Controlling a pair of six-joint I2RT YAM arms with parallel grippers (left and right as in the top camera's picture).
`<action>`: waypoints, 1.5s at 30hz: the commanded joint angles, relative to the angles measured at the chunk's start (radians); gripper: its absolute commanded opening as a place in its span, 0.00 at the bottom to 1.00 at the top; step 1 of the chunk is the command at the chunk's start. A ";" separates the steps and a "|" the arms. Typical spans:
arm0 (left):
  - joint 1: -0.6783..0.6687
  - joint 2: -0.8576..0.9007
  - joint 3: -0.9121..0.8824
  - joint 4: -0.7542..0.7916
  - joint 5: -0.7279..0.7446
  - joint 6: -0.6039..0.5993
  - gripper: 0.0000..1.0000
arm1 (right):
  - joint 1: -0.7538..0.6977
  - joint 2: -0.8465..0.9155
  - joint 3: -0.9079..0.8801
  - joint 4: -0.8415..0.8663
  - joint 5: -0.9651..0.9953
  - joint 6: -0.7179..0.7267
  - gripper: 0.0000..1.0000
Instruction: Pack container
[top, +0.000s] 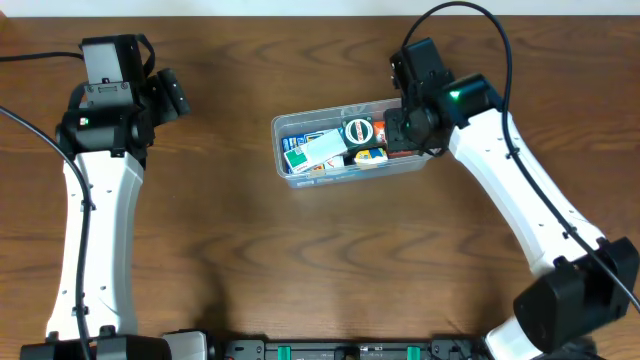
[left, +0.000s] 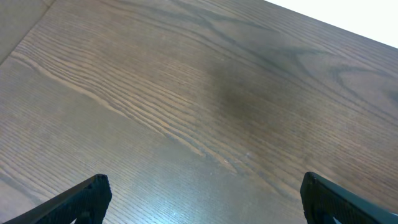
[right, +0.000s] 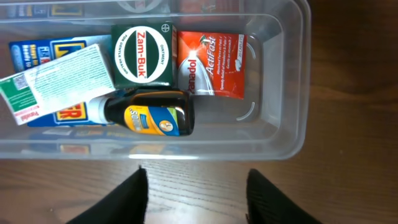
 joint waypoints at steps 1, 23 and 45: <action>0.002 0.000 0.003 -0.003 -0.015 -0.013 0.98 | -0.002 -0.166 0.003 -0.013 -0.001 -0.008 0.54; 0.002 0.000 0.003 -0.003 -0.015 -0.013 0.98 | 0.005 -1.398 0.003 -0.426 0.151 -0.008 0.99; 0.002 0.000 0.003 -0.003 -0.016 -0.013 0.98 | 0.005 -1.653 -0.002 -0.573 0.126 -0.004 0.99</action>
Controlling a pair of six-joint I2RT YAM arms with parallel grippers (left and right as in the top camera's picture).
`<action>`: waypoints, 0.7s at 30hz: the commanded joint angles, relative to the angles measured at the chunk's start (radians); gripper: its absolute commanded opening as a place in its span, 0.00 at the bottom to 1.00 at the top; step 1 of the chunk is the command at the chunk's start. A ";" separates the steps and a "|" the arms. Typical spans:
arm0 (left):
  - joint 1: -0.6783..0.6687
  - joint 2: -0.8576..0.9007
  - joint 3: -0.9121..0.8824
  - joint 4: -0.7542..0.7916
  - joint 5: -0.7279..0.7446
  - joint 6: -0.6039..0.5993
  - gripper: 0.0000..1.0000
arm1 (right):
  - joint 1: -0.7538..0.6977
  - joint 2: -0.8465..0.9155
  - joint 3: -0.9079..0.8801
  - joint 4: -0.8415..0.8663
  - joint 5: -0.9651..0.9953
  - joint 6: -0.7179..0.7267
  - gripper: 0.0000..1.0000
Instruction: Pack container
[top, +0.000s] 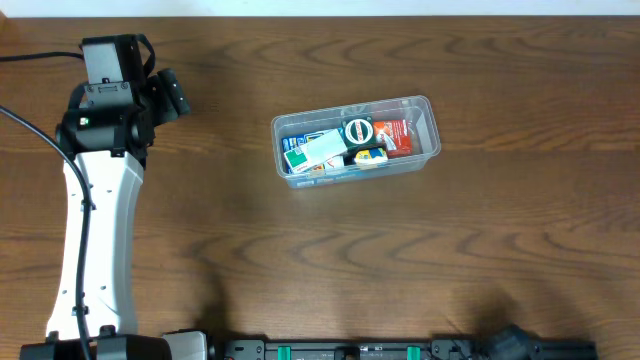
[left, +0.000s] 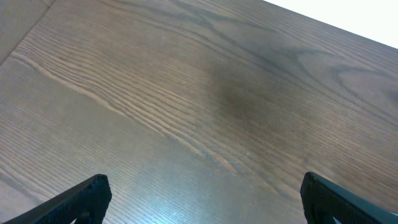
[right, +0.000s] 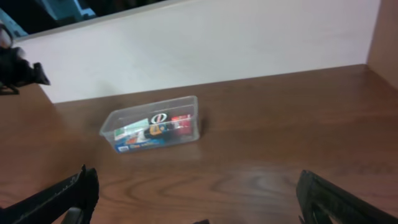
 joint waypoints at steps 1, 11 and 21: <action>0.002 0.000 0.003 -0.003 -0.015 -0.013 0.98 | 0.005 -0.003 -0.013 0.046 -0.064 0.002 0.99; 0.002 0.000 0.003 -0.003 -0.015 -0.013 0.98 | 0.005 -0.003 -0.371 0.521 -0.275 -0.084 0.99; 0.002 0.000 0.003 -0.003 -0.016 -0.013 0.98 | 0.005 0.027 -1.056 1.155 -0.417 -0.050 0.99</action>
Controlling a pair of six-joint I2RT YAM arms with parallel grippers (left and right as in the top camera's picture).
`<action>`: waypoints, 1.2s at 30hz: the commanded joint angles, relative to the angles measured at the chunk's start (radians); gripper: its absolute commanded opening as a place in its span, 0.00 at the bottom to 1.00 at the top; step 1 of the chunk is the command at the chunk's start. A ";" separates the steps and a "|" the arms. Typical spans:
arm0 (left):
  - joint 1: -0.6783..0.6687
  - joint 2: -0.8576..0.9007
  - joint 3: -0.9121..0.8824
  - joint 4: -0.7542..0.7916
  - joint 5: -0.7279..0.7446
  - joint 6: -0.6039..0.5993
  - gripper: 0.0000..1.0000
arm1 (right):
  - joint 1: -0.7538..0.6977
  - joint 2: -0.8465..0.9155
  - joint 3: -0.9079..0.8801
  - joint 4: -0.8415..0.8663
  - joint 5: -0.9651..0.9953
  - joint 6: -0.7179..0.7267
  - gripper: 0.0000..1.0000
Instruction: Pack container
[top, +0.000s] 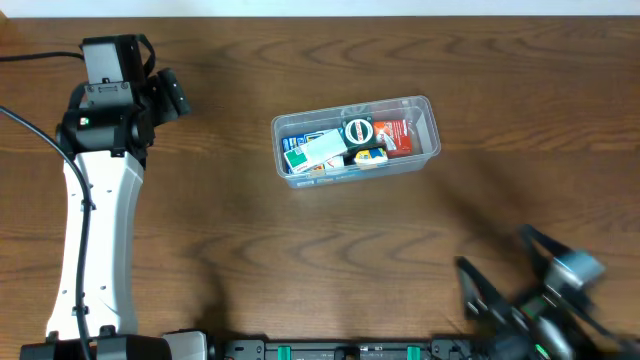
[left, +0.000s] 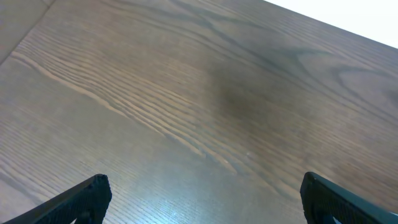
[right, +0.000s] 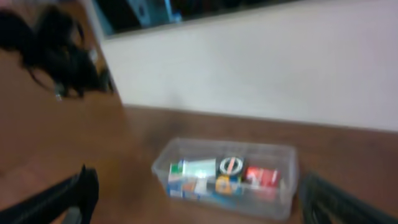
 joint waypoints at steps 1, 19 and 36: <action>0.002 0.000 0.003 -0.003 -0.016 -0.013 0.98 | 0.005 0.015 -0.177 0.138 -0.065 0.036 0.99; 0.002 0.000 0.003 -0.003 -0.016 -0.013 0.98 | 0.005 0.029 -0.560 0.482 -0.100 0.062 0.99; 0.002 0.000 0.003 -0.003 -0.016 -0.013 0.98 | 0.005 0.029 -0.640 0.455 -0.022 0.040 0.99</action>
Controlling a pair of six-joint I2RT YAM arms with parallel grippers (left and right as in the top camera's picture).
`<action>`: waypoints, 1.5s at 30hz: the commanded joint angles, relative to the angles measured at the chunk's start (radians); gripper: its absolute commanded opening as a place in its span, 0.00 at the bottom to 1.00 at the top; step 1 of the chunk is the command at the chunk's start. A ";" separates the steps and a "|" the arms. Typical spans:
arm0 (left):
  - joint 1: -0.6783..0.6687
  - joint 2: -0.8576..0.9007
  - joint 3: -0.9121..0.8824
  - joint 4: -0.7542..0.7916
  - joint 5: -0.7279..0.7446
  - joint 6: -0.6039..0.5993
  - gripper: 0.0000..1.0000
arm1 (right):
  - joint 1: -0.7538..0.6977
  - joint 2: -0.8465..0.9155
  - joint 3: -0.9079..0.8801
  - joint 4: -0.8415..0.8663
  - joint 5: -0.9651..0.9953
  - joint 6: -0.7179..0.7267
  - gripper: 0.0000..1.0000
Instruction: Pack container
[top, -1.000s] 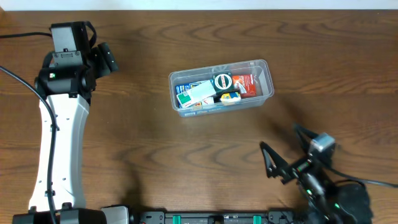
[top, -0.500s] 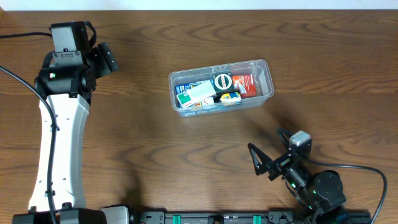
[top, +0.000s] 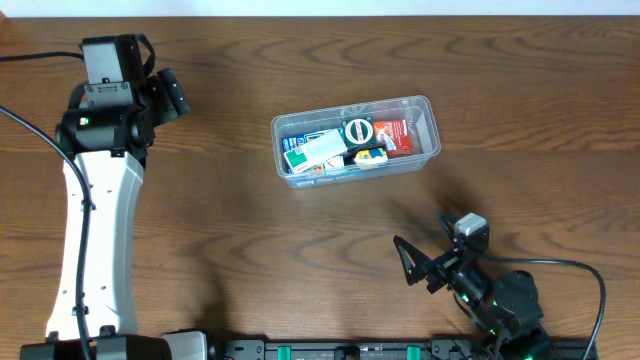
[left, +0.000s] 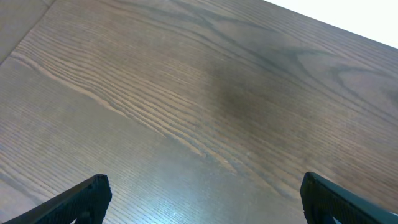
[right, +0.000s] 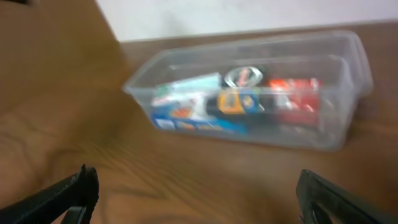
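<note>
A clear plastic container (top: 432, 130) sits on the wooden table right of centre. It holds a round green tin (top: 358, 131), a red packet (top: 396, 135), a blue box (top: 296, 150) and a dark bottle (top: 368, 155). The blurred right wrist view shows the container (right: 357, 68) from the side, ahead of my right gripper (right: 199, 199). That right gripper (top: 425, 262) is low near the table's front edge, open and empty. My left gripper (left: 202, 199) is open over bare wood at the far left (top: 172, 95).
A black rail (top: 340, 350) with green connectors runs along the table's front edge. The pale wall (left: 373, 18) lies just beyond the table's far edge. A cable (top: 570, 265) trails from the right arm.
The right arm has moved left from the front right corner to a spot in front of the container. Its wrist view shows the container closer and lower. The left arm has not moved.
My right gripper was open at the container's right end, looking down on the packed items. Then the arm was gone from the overhead view, with the container far off. Then it showed at the front right corner, and now sits low facing the container.
</note>
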 joint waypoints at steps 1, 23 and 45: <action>0.002 0.000 0.003 -0.003 -0.016 -0.013 0.98 | 0.005 -0.003 -0.006 -0.005 0.060 -0.017 0.99; 0.002 0.000 0.003 -0.003 -0.015 -0.013 0.98 | 0.005 0.000 -0.007 -0.007 0.251 0.081 0.99; 0.001 -0.006 -0.019 -0.003 -0.015 -0.013 0.98 | 0.005 0.000 -0.006 -0.005 0.357 -0.047 0.99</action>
